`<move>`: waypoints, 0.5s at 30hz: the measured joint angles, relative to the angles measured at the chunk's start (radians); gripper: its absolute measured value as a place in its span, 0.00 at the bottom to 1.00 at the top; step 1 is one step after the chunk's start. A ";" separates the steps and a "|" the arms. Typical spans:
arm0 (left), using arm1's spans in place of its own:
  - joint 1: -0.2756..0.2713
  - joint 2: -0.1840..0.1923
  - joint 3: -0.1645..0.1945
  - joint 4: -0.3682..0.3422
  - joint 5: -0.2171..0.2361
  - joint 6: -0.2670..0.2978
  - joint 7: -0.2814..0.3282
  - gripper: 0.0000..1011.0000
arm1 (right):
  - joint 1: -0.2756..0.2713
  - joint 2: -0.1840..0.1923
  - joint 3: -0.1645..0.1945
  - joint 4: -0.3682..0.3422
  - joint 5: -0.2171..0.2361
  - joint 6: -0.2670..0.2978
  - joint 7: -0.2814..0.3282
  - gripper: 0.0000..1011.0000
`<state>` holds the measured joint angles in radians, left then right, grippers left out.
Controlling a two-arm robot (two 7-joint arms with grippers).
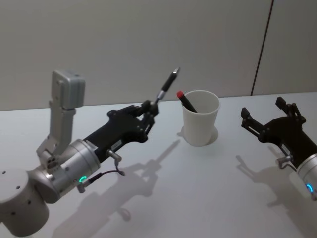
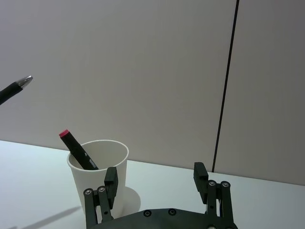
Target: Place the pen into the pen holder.
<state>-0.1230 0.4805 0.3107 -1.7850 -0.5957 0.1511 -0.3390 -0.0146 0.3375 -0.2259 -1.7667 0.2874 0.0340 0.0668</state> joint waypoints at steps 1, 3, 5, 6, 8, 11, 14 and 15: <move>-0.002 -0.002 0.002 0.002 0.003 -0.002 -0.008 0.16 | 0.000 0.000 0.000 0.000 0.000 0.000 0.000 0.99; -0.013 -0.013 0.009 0.009 0.011 -0.006 -0.033 0.16 | 0.000 0.000 0.000 0.000 0.000 0.000 0.000 0.99; -0.018 -0.020 0.013 0.013 0.017 -0.009 -0.049 0.16 | 0.000 0.000 0.000 0.000 0.000 0.000 0.000 0.99; -0.025 -0.028 0.018 0.018 0.023 -0.012 -0.063 0.16 | 0.000 0.000 0.000 0.000 0.000 0.000 0.000 0.99; -0.034 -0.038 0.025 0.024 0.031 -0.016 -0.085 0.16 | 0.000 0.000 0.000 0.000 0.000 0.000 0.000 0.99; -0.040 -0.045 0.030 0.028 0.038 -0.020 -0.103 0.16 | 0.000 0.000 0.000 0.000 0.000 0.000 0.000 0.99; -0.048 -0.055 0.038 0.033 0.047 -0.024 -0.122 0.16 | 0.000 0.000 0.000 0.000 0.000 0.000 0.000 0.99; -0.051 -0.058 0.040 0.034 0.051 -0.025 -0.130 0.16 | 0.000 0.000 0.000 0.000 0.000 0.000 0.000 0.99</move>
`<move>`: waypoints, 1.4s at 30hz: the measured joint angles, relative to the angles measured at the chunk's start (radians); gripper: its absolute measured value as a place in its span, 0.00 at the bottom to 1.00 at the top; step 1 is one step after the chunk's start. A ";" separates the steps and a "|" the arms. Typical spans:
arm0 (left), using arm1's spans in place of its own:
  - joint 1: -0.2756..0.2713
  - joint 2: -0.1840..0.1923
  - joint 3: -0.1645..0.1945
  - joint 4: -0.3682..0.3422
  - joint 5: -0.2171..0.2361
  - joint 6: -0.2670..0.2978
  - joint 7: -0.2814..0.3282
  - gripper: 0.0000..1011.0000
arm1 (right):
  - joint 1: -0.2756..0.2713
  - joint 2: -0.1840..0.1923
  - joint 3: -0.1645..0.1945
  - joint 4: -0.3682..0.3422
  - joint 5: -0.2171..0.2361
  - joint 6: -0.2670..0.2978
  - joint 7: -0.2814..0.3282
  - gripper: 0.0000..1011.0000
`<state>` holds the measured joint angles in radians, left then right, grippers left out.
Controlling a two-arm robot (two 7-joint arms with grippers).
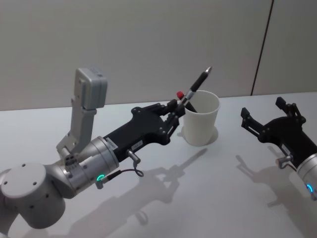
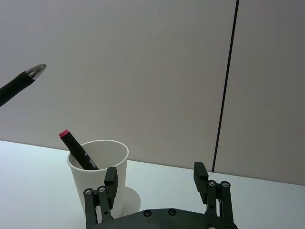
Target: Place the pen into the pen holder.
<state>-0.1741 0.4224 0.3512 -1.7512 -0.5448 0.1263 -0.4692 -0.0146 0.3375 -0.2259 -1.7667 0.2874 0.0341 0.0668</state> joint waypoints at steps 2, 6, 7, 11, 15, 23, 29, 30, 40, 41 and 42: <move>-0.003 -0.004 0.003 0.002 0.003 -0.001 -0.007 0.16 | 0.000 0.000 0.000 0.000 0.000 0.000 0.000 0.99; -0.011 -0.012 0.010 0.004 0.012 -0.003 -0.024 0.16 | 0.000 0.000 0.000 0.000 0.000 0.000 0.000 0.99; -0.012 -0.013 0.011 0.004 0.014 -0.003 -0.026 0.16 | 0.000 0.000 0.000 0.000 0.000 0.000 0.000 0.99; -0.016 -0.018 0.016 0.005 0.019 -0.004 -0.032 0.16 | 0.000 0.000 0.000 0.000 0.000 0.000 0.000 0.99; -0.020 -0.022 0.020 0.006 0.024 -0.004 -0.036 0.16 | 0.000 0.000 0.000 0.000 0.000 0.000 0.000 0.99; -0.023 -0.027 0.024 0.007 0.029 -0.005 -0.040 0.16 | -0.001 0.001 0.002 -0.001 0.005 0.001 0.004 0.99; -0.025 -0.029 0.026 0.007 0.031 -0.005 -0.042 0.16 | -0.010 0.010 0.008 -0.013 0.045 0.006 0.036 0.99; -0.025 -0.029 0.026 0.007 0.032 -0.005 -0.043 0.16 | -0.010 0.010 0.008 -0.013 0.045 0.006 0.036 0.99; -0.026 -0.030 0.027 0.008 0.033 -0.005 -0.044 0.16 | -0.048 0.038 0.028 -0.053 0.188 0.021 0.109 0.99; -0.026 -0.030 0.028 0.008 0.034 -0.005 -0.044 0.16 | -0.050 0.039 0.029 -0.055 0.200 0.022 0.113 0.99; -0.026 -0.030 0.028 0.008 0.034 -0.005 -0.044 0.16 | -0.057 0.044 0.033 -0.062 0.226 0.024 0.124 0.99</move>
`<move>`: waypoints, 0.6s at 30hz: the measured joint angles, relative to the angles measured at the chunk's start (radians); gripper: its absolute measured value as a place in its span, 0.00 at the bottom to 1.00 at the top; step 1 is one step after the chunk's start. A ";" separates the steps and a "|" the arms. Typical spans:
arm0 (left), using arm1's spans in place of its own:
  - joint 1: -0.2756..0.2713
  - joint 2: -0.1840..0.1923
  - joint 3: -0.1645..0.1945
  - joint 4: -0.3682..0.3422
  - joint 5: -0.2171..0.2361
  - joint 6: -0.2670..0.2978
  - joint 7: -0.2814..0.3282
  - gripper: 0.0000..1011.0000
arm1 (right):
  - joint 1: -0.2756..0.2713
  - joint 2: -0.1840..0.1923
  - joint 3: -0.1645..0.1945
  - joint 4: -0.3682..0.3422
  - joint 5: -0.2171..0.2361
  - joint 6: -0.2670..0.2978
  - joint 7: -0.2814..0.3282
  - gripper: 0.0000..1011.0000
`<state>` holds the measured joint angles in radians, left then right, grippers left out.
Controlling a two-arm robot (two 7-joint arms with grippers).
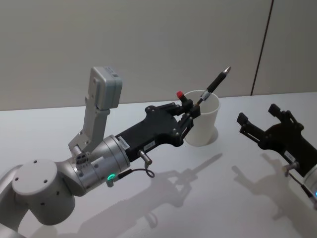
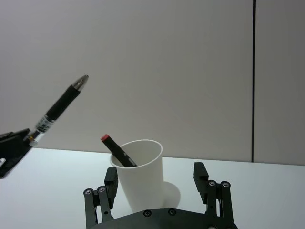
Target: Place the pen into the pen holder.
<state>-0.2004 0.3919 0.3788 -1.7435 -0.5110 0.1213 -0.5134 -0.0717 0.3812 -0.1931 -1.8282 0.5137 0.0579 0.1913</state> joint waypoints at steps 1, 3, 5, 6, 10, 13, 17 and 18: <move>0.000 0.000 0.000 0.000 0.000 0.000 0.000 0.16 | -0.003 0.002 0.002 -0.002 0.013 0.001 0.005 0.99; 0.000 0.000 0.000 0.000 0.000 0.000 0.000 0.16 | -0.008 0.005 0.005 -0.008 0.035 0.002 0.014 0.99; 0.000 0.000 0.001 0.000 0.001 0.000 0.000 0.16 | -0.018 0.012 0.011 -0.018 0.087 0.006 0.038 0.99; 0.000 0.000 0.001 0.000 0.001 0.000 0.000 0.16 | -0.018 0.012 0.011 -0.018 0.087 0.006 0.038 0.99; -0.001 -0.001 0.001 0.000 0.001 0.000 -0.001 0.16 | -0.028 0.018 0.017 -0.029 0.147 0.012 0.065 0.99; -0.001 -0.001 0.001 0.000 0.001 0.000 -0.001 0.16 | -0.032 0.020 0.021 -0.036 0.199 0.018 0.090 0.99; -0.001 -0.001 0.001 0.000 0.001 0.000 -0.001 0.16 | -0.035 0.021 0.025 -0.042 0.276 0.030 0.126 0.99; -0.001 -0.001 0.001 0.000 0.001 0.000 -0.001 0.16 | -0.035 0.021 0.025 -0.042 0.276 0.030 0.126 0.99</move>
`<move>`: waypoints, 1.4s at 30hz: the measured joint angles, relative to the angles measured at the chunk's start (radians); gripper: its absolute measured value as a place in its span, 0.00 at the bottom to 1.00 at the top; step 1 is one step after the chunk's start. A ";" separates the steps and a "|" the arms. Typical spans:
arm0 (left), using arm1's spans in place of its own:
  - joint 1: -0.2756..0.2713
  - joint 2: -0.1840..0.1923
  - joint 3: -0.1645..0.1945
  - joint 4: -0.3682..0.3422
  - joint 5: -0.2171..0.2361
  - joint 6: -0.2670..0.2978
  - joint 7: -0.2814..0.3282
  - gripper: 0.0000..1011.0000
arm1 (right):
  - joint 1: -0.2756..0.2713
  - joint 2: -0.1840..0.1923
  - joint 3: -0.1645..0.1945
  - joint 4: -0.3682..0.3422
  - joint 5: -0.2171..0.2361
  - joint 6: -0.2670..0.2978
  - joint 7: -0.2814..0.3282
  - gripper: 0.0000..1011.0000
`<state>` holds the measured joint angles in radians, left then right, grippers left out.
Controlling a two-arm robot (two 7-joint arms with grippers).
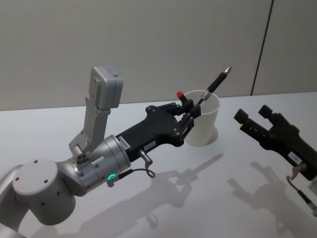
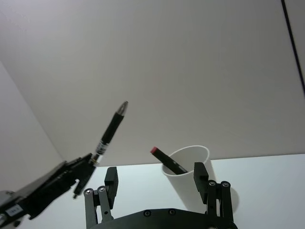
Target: Place the pen into the pen holder.
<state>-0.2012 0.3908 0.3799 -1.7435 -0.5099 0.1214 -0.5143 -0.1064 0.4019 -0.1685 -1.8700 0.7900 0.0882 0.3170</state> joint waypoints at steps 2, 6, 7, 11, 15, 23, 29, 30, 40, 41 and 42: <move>0.000 0.000 0.000 0.000 0.000 0.000 0.000 0.16 | 0.002 -0.003 0.001 -0.002 0.046 0.009 0.021 0.99; 0.000 0.000 0.000 0.000 0.000 0.000 0.000 0.16 | 0.010 -0.010 0.001 -0.002 0.103 0.023 0.047 0.99; 0.000 0.000 0.000 0.000 0.000 0.000 0.000 0.16 | 0.013 -0.012 0.000 -0.002 0.113 0.026 0.052 0.99; 0.000 0.000 0.000 0.000 0.000 0.000 0.000 0.16 | 0.031 -0.027 -0.004 0.006 0.171 0.044 0.075 0.99; 0.000 0.000 0.000 0.000 0.000 0.000 0.000 0.16 | 0.045 -0.040 -0.009 0.013 0.213 0.058 0.079 0.99; 0.000 0.000 0.000 0.000 0.000 0.000 0.000 0.16 | 0.078 -0.072 -0.021 0.035 0.274 0.080 0.060 0.99; 0.000 0.000 0.000 0.000 0.000 0.000 0.000 0.16 | 0.105 -0.095 -0.033 0.058 0.301 0.096 0.045 0.99; 0.000 0.000 0.000 0.000 0.000 0.000 0.000 0.16 | 0.110 -0.098 -0.035 0.061 0.303 0.098 0.044 0.99; 0.000 0.000 0.000 0.000 0.000 0.000 0.000 0.16 | 0.158 -0.134 -0.060 0.104 0.314 0.129 0.038 0.99; 0.000 0.000 0.000 0.000 0.000 0.000 0.000 0.16 | 0.162 -0.137 -0.062 0.108 0.314 0.131 0.038 0.99; 0.000 0.000 0.000 0.000 0.000 0.000 0.000 0.16 | 0.165 -0.139 -0.063 0.111 0.315 0.133 0.038 0.99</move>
<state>-0.2013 0.3909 0.3797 -1.7436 -0.5102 0.1213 -0.5142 0.0582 0.2624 -0.2320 -1.7592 1.1045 0.2210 0.3552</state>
